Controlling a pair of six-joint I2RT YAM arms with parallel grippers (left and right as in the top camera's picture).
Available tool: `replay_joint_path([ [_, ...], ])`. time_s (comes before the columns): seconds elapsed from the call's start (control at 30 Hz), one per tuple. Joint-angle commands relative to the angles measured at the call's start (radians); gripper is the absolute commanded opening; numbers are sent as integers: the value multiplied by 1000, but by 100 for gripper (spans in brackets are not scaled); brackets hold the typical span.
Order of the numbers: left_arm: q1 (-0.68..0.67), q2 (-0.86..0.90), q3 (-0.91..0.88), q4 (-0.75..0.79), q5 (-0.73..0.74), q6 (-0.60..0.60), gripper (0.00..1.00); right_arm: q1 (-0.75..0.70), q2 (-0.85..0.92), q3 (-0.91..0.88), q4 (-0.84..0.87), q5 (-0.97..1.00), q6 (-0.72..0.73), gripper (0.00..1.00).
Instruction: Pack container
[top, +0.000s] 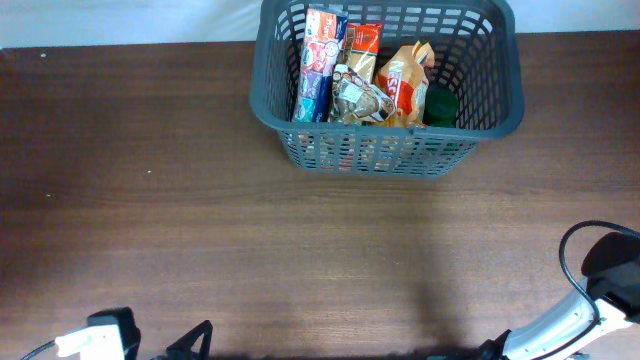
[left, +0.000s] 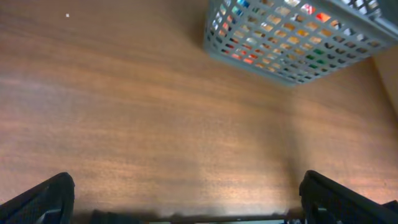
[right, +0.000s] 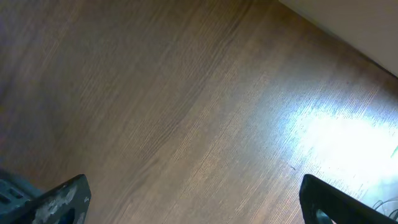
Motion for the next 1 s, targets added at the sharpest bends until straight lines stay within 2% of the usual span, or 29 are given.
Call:
replay_joint_path([
  [0.0, 4, -1, -10, 6, 26, -33, 99, -2, 3, -2, 0, 2, 8, 99],
  [0.27, 4, -1, -31, 63, -25, -23, 99, -2, 3, -2, 0, 2, 8, 99],
  [0.37, 4, -1, -86, 140, -27, 99, 99, -2, 3, -2, 0, 2, 8, 99],
  [0.5, 4, -1, -210, 315, -23, 258, 99, -2, 3, -2, 0, 2, 8, 99],
  [0.67, 4, -1, -396, 576, -18, 358, 99, -2, 3, -2, 0, 2, 8, 99],
  [0.87, 6, -2, -615, 874, 64, 487, 99, -2, 3, -2, 0, 2, 8, 99],
  [0.97, 24, -2, -705, 977, 67, 507, 99, -2, 3, -2, 0, 2, 8, 99],
])
